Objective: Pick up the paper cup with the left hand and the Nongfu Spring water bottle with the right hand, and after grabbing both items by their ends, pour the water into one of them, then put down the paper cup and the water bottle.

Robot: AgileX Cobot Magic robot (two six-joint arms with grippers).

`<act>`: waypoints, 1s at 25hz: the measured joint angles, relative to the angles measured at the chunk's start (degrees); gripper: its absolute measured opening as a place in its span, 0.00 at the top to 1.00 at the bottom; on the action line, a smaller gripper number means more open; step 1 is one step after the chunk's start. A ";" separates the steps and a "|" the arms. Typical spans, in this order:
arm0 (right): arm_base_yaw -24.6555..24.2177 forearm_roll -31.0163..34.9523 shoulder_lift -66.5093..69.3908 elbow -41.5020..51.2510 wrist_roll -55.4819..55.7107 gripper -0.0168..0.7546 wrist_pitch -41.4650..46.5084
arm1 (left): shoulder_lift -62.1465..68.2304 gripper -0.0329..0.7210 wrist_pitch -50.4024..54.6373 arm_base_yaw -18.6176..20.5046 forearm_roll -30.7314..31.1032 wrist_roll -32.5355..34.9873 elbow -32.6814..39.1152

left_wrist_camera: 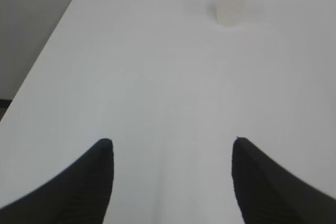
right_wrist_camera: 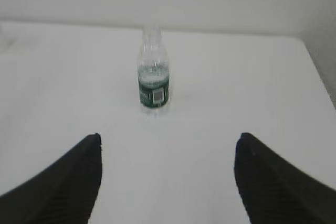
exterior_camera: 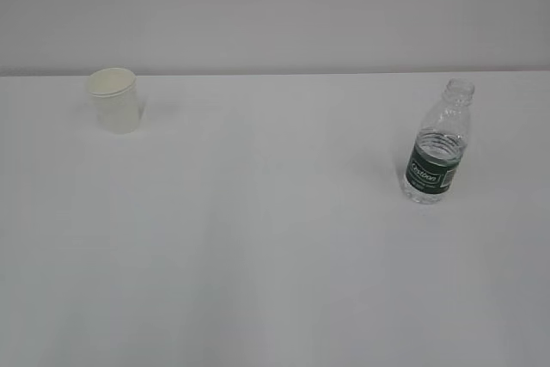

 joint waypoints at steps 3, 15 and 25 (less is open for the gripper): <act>0.00 0.00 0.94 -0.28 0.67 0.22 -5.63 | 3.80 0.29 -6.30 0.00 -0.78 0.00 -0.82; 0.00 6.96 23.41 -0.38 1.19 0.22 -33.68 | 21.06 0.29 -37.55 0.00 -5.32 0.00 -0.92; 0.00 7.03 33.39 -0.38 1.32 0.21 -46.84 | 37.70 0.33 -57.57 -1.54 -4.10 0.00 -0.92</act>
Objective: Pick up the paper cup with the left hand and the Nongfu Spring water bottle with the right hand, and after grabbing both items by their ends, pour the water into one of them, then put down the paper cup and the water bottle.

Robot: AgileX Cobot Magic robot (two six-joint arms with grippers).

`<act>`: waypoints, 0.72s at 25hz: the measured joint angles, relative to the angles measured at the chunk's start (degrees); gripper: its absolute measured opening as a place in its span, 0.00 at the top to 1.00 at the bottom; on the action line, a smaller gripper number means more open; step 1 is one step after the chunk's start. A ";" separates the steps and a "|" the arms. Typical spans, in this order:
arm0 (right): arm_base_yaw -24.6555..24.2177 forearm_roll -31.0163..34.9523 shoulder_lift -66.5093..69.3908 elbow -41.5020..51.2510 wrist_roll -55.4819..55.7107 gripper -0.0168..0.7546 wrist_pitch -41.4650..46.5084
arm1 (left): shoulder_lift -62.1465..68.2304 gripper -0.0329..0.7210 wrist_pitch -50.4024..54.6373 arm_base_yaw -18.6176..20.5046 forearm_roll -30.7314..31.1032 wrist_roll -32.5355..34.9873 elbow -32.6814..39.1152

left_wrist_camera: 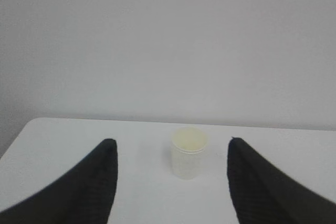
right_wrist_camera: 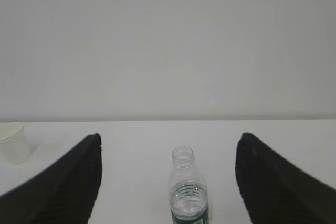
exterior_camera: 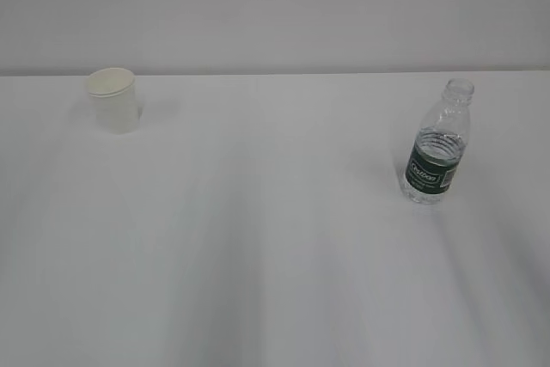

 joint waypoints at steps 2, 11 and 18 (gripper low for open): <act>0.00 -0.10 1.78 0.00 0.00 0.21 -0.97 | 3.26 0.33 -3.70 -1.36 0.00 0.00 0.00; 0.00 0.27 10.02 2.69 0.00 0.21 -11.47 | 15.68 0.31 -16.12 -3.62 -1.30 0.00 0.00; 0.00 0.50 14.45 8.70 0.72 0.21 -19.58 | 21.54 0.30 -23.00 -5.38 -1.39 0.00 0.00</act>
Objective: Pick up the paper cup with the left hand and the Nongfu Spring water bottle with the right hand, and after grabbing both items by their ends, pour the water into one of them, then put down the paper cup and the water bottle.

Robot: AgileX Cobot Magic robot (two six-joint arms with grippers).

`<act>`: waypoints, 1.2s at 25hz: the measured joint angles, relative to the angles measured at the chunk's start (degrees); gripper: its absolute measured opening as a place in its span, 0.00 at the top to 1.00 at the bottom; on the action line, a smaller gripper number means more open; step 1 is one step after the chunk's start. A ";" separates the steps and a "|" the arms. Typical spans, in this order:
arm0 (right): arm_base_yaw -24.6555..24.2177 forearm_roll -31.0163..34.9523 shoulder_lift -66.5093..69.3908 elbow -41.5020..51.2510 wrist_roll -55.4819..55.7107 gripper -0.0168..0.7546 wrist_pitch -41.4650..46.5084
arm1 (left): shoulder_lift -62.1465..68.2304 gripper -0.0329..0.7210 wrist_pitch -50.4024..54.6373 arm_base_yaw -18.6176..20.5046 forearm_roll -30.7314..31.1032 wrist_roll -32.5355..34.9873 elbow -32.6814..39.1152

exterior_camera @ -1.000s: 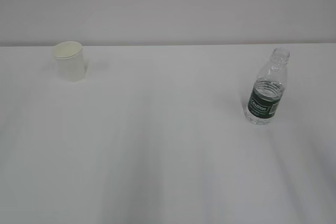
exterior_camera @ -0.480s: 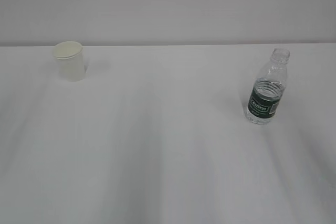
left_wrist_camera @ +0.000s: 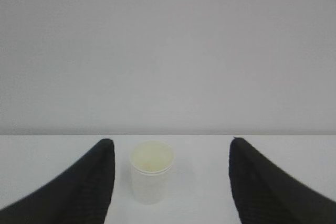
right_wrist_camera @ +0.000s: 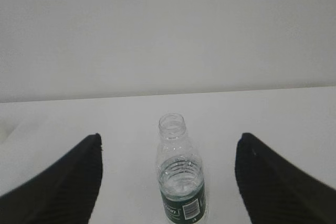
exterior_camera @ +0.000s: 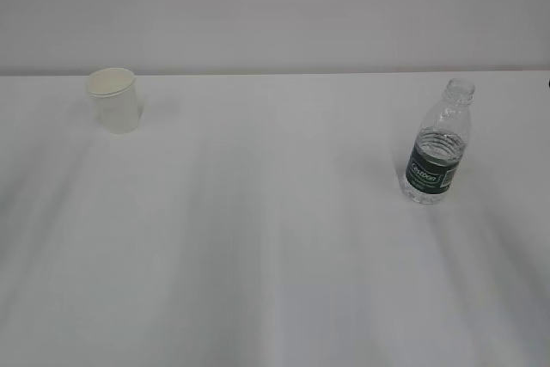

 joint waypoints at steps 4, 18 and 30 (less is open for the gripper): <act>0.00 0.10 3.15 5.00 1.71 0.21 -9.65 | 4.99 0.30 -5.94 -1.55 0.34 0.00 1.45; 0.00 -8.89 31.84 8.96 2.32 0.22 -39.22 | 20.78 0.30 -31.84 -2.44 0.37 0.00 8.37; 0.00 -7.15 56.10 7.82 1.34 0.23 -54.66 | 32.55 0.30 -44.49 -2.44 1.85 0.00 8.58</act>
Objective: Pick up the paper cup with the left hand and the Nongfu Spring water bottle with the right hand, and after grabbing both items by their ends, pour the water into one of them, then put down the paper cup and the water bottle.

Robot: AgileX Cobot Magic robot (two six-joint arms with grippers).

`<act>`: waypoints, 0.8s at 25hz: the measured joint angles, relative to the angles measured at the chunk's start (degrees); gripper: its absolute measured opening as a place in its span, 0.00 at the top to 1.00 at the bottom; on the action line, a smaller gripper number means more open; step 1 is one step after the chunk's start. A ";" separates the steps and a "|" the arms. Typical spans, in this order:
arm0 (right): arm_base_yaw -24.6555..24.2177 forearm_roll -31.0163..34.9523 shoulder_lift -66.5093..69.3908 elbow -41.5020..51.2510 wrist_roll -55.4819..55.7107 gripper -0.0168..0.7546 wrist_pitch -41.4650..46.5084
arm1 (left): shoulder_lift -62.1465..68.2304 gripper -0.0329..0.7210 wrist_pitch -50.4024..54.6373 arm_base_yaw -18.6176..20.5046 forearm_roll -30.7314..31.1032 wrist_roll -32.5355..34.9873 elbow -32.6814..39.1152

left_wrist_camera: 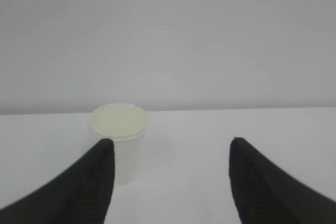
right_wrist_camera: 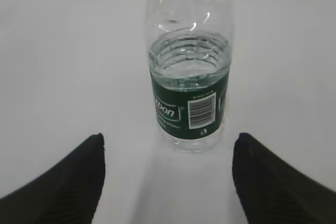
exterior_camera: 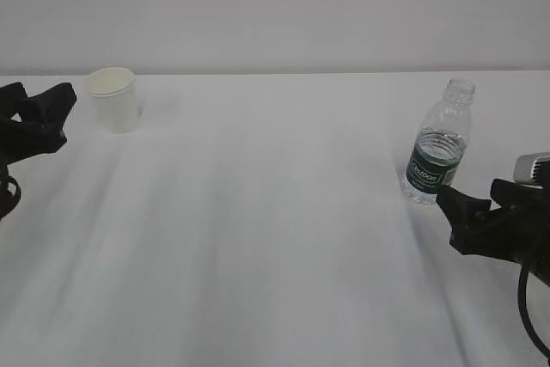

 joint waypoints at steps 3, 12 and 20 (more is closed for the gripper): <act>0.00 0.63 1.76 -0.55 -1.69 0.27 -0.41 | 2.32 0.30 -0.26 0.00 0.00 0.00 0.00; 0.00 1.16 7.18 -5.11 -2.85 0.27 -0.63 | 8.32 0.31 -0.30 0.00 0.00 0.42 0.00; 0.00 1.43 10.34 -8.92 -1.70 0.12 -0.82 | 8.75 0.32 -0.30 0.00 0.00 0.42 0.00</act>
